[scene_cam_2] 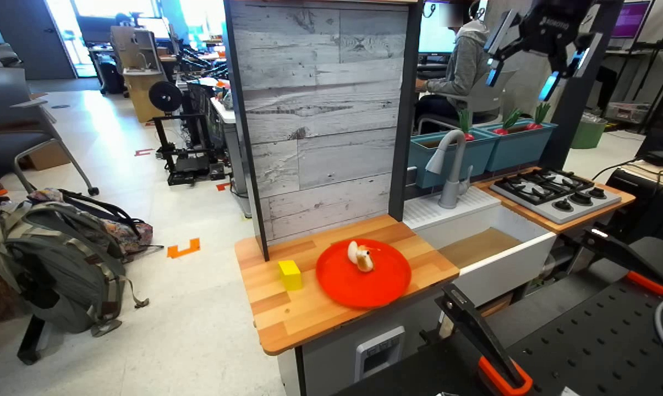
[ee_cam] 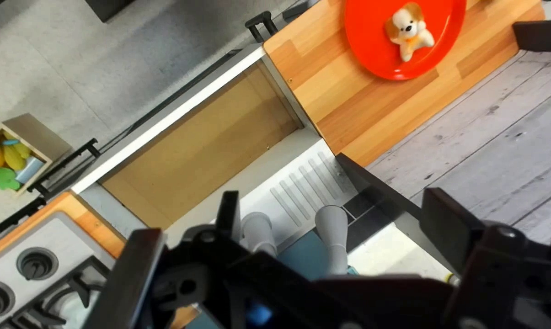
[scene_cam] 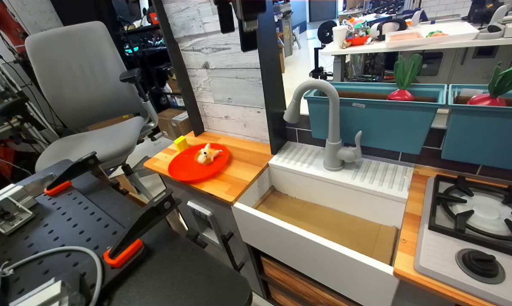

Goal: Move the tap nozzle to the right

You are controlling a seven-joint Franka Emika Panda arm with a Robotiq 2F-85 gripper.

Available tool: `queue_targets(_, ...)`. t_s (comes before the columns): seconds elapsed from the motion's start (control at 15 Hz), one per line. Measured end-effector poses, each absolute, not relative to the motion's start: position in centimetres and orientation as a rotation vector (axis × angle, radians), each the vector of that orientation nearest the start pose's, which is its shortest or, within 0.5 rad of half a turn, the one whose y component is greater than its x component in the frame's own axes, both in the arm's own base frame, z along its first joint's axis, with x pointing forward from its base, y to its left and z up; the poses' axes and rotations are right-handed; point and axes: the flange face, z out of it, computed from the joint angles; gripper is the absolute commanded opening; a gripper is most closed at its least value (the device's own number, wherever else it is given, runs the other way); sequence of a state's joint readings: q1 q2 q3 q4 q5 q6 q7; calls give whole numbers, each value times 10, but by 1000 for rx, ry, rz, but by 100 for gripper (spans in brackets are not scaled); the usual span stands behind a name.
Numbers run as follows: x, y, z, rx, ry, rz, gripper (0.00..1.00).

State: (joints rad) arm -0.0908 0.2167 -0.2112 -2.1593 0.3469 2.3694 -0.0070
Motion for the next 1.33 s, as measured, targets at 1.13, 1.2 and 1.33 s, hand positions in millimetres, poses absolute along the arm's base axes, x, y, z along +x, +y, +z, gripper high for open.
queue_targets(1.13,651,-188,196,-2519,1311,136,100)
queue_targets(1.2,656,-186,191,-2515,1325,121,100)
queue_targets(1.33,663,-182,181,-2510,1347,89,100)
